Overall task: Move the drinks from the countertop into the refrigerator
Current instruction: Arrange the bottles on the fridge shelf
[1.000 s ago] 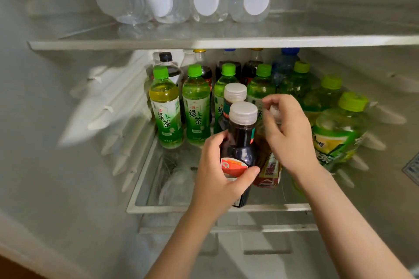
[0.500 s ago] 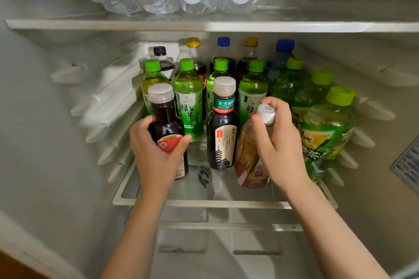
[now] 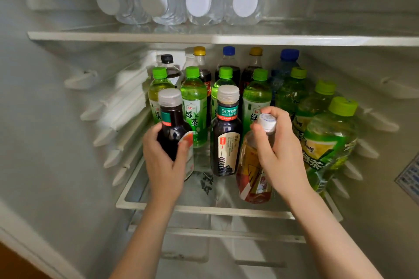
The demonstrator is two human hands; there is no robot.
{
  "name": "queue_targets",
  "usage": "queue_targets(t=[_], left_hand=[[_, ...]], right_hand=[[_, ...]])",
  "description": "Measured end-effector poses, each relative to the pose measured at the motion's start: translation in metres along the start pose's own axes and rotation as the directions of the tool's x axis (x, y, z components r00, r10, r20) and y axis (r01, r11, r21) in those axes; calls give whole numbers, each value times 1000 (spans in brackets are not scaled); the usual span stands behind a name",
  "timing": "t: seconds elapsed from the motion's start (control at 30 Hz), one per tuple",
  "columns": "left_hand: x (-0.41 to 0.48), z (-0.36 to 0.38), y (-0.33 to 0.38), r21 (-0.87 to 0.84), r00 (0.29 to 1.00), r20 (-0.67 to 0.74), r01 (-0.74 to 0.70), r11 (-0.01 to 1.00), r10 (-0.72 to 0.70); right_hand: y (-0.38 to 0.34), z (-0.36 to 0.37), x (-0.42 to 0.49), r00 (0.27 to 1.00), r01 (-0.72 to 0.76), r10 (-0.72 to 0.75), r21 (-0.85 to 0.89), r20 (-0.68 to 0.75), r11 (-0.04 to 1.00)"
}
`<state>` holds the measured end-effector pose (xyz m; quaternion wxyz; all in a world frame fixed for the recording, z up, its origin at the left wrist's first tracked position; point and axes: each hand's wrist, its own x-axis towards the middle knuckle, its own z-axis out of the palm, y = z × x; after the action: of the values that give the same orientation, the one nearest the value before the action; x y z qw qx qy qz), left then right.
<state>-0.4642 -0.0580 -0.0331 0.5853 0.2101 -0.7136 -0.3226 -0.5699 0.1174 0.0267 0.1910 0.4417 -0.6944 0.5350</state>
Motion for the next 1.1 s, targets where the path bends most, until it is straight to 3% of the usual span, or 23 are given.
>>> queue_targets(t=[0.13,0.23,0.3,0.47,0.8,1.0,1.1], left_hand=[[6,5,5,61,999,6,49,997,-49],[6,2,-2,-208,975,175,175,962,-140],[4,0,-7,-302,953,254,241,923,-166],[4,-2,-12,-194,940,318,191,962,-123],[8,32,-1,145,988,28,143,979,-149],[-4,23,-10,-1,971,138,199,980,-197],[-7,22,-9,26,971,88,223,974,-225]], right_hand=[[2,1,0,1000,-4,4,-2,-15,1000],[3,0,0,1000,-4,3,-8,-16,1000],[3,-1,-1,1000,-3,3,-14,-14,1000],[4,1,0,1000,-2,1,-22,-19,1000],[2,0,1,1000,4,-4,-17,-13,1000],[1,0,1,1000,9,-9,-3,-12,1000],[2,0,0,1000,2,-2,-7,-18,1000]])
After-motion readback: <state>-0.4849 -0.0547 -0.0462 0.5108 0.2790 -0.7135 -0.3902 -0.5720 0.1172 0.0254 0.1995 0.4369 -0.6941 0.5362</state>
